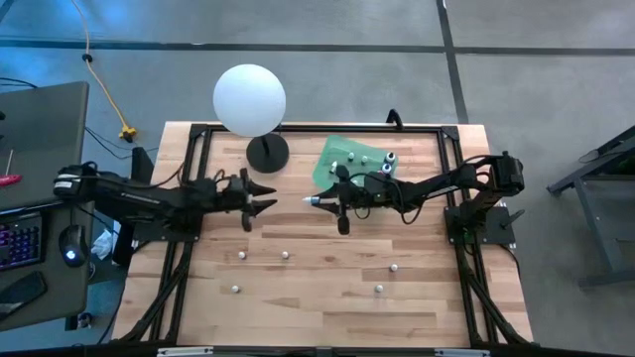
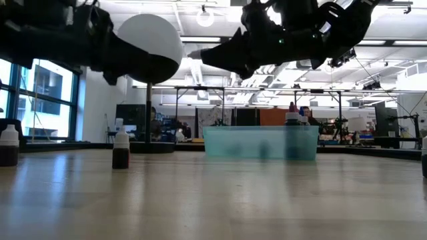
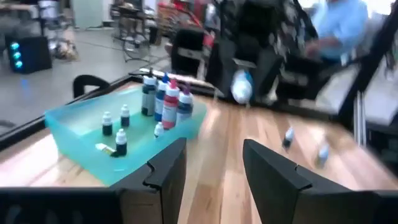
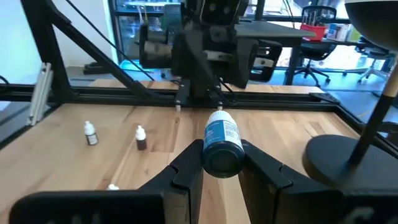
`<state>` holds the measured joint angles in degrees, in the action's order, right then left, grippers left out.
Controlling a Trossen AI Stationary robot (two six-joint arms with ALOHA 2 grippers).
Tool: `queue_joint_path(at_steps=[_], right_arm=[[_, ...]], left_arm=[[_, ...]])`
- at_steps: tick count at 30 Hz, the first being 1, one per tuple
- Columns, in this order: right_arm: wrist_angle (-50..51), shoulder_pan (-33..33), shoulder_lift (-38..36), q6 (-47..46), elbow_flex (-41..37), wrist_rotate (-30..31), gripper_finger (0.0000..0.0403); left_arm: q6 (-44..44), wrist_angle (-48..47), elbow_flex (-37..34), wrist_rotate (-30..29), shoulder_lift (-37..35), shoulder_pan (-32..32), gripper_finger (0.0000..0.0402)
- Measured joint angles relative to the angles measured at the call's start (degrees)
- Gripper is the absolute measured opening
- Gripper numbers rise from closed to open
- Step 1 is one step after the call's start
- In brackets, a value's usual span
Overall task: Pick & Place food coloring
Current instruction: Put the small blue food coloring bottle into the green bin
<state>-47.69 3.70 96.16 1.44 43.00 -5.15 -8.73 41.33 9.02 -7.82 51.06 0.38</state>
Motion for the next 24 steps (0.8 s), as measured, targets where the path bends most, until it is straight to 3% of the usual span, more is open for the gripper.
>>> queue_joint_path(at_steps=[4,15,24], right_arm=[[-0.21,0.0,0.0,-0.41,0.0,-1.87,0.0083],[-0.21,-0.18,0.02,-0.6,0.0,-2.33,0.0083],[0.14,-0.72,0.07,-0.03,-0.08,-1.79,0.0083]], left_arm=[[6.9,-0.33,5.07,3.75,7.14,-0.02,0.0156],[12.85,-1.36,20.85,3.66,26.22,-0.02,0.0156],[13.65,-2.46,22.08,3.83,27.06,-0.03,0.0156]])
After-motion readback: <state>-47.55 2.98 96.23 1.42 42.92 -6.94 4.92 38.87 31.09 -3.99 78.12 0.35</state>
